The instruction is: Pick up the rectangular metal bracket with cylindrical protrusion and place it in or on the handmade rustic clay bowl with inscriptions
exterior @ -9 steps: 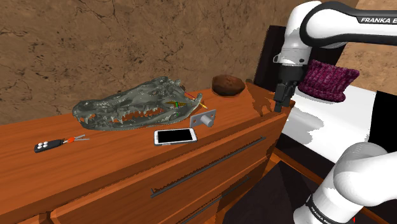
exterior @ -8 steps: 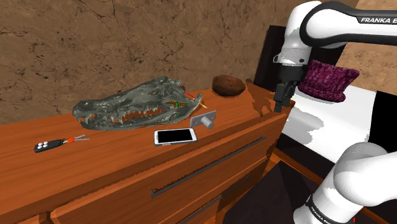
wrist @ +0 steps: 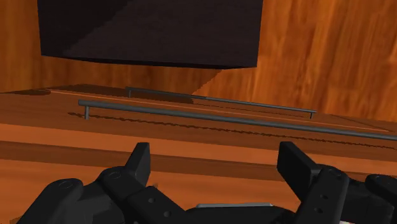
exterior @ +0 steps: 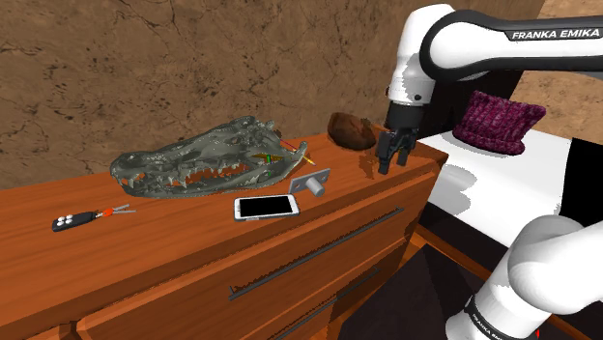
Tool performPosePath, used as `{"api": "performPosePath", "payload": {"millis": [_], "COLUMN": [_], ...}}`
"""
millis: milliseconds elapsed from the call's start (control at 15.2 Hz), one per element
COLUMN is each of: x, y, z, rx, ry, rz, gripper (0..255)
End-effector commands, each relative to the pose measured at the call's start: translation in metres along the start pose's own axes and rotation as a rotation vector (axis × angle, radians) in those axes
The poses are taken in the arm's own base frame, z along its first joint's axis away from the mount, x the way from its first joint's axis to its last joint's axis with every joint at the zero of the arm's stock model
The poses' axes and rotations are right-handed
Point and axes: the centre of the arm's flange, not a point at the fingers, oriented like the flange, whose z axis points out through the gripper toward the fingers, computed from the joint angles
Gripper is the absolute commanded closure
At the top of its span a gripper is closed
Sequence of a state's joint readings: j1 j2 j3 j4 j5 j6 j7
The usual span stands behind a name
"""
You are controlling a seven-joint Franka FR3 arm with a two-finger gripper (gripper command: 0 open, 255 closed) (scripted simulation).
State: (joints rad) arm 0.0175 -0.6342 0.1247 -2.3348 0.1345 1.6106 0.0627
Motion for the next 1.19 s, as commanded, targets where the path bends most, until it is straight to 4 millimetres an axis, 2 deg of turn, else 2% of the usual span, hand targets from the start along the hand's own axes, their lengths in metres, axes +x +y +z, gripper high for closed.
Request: {"api": "performPosePath", "payload": {"millis": [0,792,858,1122], "x": [0.011,0.103,0.108,0.110], "y": [-0.023,-0.146,-0.152,-0.151], "z": [0.002,0.019,0.020,0.041], "rx": [-0.004,-0.038,-0.039,-0.039], "ry": [0.017,0.110,0.115,0.115], "rz": [0.017,0.113,0.118,0.118], "gripper": [0,0,0,0]}}
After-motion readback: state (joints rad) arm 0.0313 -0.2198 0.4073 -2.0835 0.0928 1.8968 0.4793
